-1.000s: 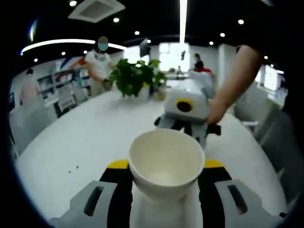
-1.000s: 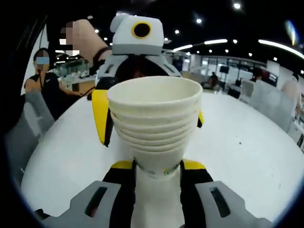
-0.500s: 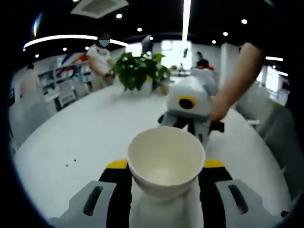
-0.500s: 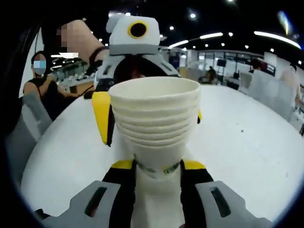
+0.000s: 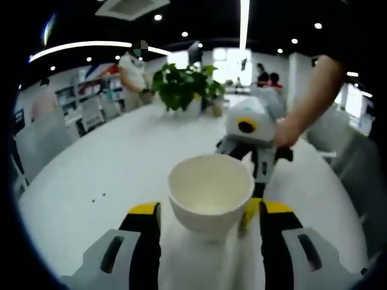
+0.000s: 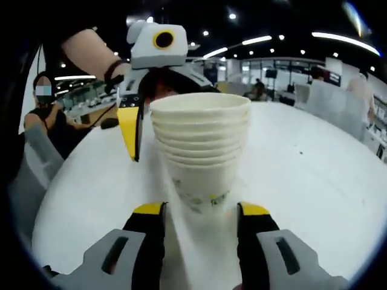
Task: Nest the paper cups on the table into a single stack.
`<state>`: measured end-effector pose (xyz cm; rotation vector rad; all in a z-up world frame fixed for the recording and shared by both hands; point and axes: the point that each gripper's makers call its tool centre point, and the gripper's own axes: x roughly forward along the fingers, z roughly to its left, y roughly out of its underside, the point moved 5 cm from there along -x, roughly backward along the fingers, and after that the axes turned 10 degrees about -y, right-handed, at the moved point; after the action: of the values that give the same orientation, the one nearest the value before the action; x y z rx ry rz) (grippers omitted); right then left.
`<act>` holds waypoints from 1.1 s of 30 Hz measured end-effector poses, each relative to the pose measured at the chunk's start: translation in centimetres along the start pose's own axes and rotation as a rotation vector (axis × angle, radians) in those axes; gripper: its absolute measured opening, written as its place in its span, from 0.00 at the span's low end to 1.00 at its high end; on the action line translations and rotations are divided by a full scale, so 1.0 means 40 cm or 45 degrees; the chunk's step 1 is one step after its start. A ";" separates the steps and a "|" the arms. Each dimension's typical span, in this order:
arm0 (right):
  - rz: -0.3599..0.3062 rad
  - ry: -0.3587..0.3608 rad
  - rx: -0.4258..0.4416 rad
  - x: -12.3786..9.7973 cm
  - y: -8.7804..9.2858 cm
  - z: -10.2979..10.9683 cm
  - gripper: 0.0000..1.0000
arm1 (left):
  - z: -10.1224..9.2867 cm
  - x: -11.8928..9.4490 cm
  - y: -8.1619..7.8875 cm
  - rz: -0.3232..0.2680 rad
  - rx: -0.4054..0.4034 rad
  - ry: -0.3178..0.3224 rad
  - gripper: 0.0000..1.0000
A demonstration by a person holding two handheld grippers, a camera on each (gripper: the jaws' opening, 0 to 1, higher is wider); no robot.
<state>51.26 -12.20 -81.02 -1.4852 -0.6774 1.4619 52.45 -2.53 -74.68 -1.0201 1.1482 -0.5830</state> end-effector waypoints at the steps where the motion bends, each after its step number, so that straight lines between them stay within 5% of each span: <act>1: -0.003 0.005 0.009 -0.004 -0.001 0.005 0.44 | -0.002 -0.007 0.005 0.011 0.008 -0.007 0.66; 15: 0.033 0.061 -0.001 -0.066 -0.005 0.088 0.51 | -0.034 -0.126 -0.020 0.022 0.034 -0.094 0.71; 33: -0.046 0.275 0.092 -0.219 -0.055 0.215 0.72 | -0.125 -0.263 -0.093 -0.008 -0.058 -0.198 0.90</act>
<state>42.15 -16.96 -73.98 -1.5392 -0.5122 1.2632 44.59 2.62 -66.87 -1.0889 1.0250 -0.4756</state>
